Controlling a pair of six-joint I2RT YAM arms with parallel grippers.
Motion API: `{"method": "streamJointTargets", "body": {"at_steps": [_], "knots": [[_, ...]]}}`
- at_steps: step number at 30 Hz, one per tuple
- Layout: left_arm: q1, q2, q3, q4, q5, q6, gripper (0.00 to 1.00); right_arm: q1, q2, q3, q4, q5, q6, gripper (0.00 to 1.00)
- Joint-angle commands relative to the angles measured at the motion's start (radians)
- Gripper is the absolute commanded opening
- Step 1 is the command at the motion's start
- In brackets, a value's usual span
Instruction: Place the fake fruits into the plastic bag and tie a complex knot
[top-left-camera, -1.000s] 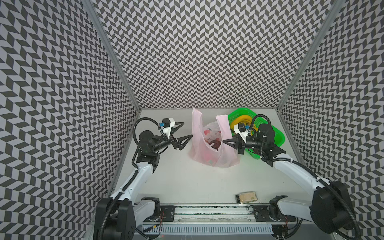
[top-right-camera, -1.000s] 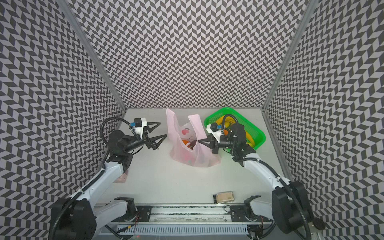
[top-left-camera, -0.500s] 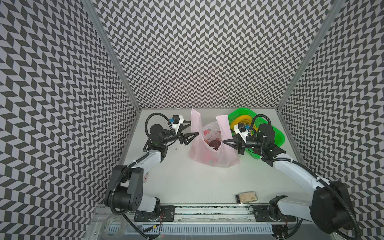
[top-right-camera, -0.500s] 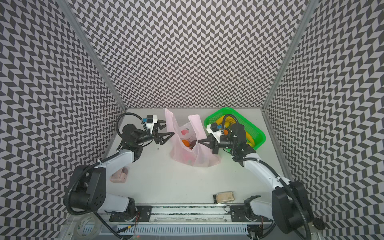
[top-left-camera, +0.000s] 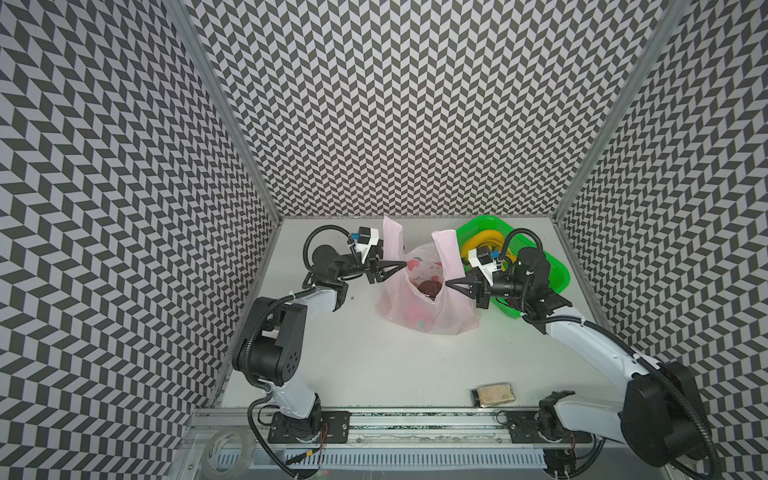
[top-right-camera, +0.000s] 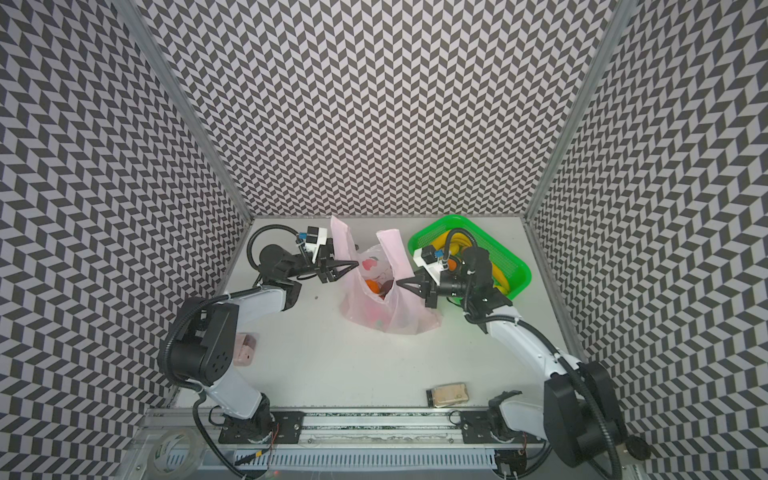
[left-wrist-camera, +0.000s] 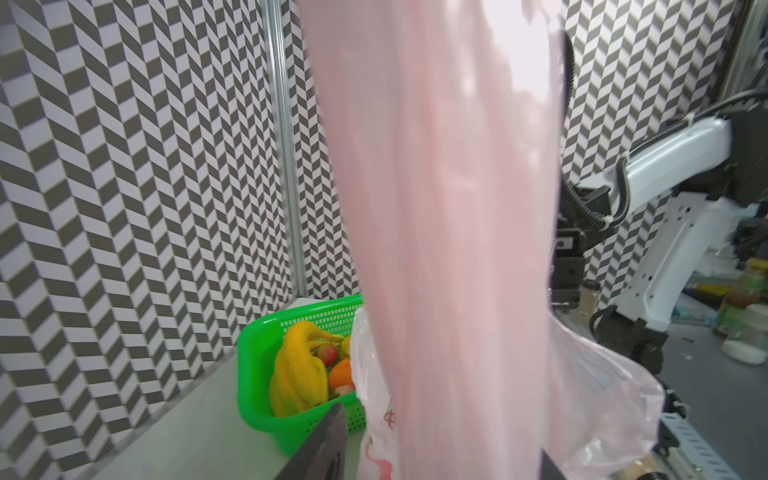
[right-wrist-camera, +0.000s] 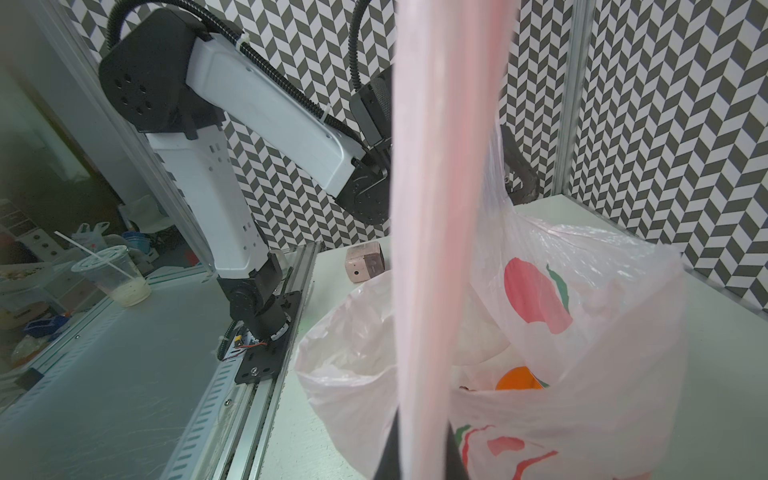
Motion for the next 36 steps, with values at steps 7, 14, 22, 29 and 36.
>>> {"method": "streamJointTargets", "body": {"at_steps": [7,14,22,29,36], "knots": [[0.03,0.051,0.01,0.289,0.036,-0.212,0.13,-0.012,-0.002,0.012,0.04,-0.017,-0.02,0.0],[0.036,-0.044,-0.017,0.065,0.005,-0.047,0.0,-0.013,-0.014,0.015,0.028,0.01,-0.017,0.0],[0.02,-0.259,-0.002,-0.591,-0.086,0.402,0.0,-0.013,-0.018,0.037,0.001,0.083,0.041,0.0],[-0.013,-0.373,0.001,-0.901,-0.225,0.58,0.0,-0.013,-0.031,0.069,-0.069,0.177,0.043,0.0],[-0.081,-0.462,0.022,-1.125,-0.332,0.744,0.0,-0.013,-0.054,0.088,-0.137,0.288,0.004,0.0]]}}
